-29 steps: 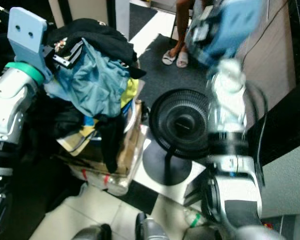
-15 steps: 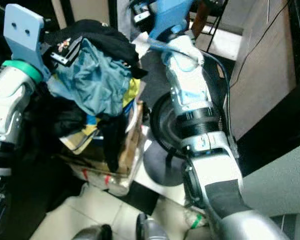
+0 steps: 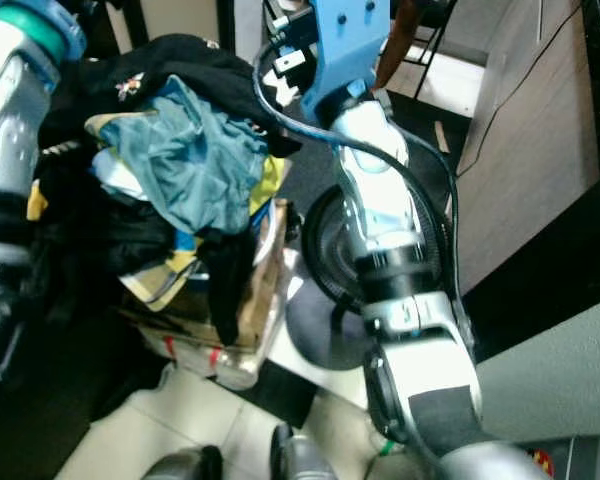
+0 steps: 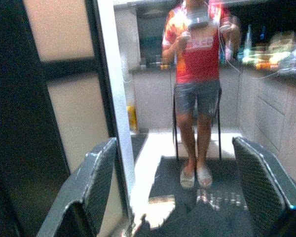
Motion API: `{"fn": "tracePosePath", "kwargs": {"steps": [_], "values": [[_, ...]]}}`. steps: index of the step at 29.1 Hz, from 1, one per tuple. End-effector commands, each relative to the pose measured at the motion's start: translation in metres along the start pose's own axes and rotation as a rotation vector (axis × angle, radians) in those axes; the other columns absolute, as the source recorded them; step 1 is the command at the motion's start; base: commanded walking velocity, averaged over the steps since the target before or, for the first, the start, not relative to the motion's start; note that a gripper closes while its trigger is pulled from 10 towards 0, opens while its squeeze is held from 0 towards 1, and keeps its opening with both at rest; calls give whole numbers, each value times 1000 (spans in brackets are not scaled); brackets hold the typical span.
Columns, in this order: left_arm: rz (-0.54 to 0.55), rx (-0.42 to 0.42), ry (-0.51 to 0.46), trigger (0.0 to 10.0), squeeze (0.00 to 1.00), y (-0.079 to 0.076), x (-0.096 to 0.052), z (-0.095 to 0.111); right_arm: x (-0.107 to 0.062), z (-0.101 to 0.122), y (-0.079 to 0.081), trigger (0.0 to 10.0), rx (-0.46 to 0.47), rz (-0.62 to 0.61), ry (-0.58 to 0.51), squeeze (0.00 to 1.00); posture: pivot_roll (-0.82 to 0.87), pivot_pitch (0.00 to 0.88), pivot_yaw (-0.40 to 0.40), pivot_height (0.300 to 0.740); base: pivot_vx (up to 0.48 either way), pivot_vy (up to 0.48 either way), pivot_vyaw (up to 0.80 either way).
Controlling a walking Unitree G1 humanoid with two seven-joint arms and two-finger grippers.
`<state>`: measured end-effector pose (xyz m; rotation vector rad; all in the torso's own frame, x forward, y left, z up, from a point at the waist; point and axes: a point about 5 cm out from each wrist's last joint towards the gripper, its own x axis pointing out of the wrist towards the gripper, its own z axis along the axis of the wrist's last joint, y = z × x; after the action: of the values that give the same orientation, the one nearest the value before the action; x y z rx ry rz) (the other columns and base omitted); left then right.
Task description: Clothes washing
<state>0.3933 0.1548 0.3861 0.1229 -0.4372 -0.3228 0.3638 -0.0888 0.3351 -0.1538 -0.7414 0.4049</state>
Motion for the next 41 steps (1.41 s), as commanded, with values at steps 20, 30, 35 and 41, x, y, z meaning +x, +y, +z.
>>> {"fn": "tracePosePath", "kwargs": {"steps": [20,30,35,41], "values": [[-207,-27,425,0,0,-22,-31,-98,-8,-13,-4,10000,11,-49,46,0,70,107,39,740,0,0,0],[-168,-114,328,0,0,-15,-27,-78,-9,-13,-4,10000,14,-50,43,0,65,103,38,740,0,0,0],[-153,-93,293,0,0,-12,-25,-68,-9,-13,-4,10000,15,-50,41,0,65,98,38,740,0,0,0],[-152,4,263,0,0,-13,-29,-65,-9,-12,-4,10000,14,-50,36,0,61,91,37,740,0,0,0]]}}
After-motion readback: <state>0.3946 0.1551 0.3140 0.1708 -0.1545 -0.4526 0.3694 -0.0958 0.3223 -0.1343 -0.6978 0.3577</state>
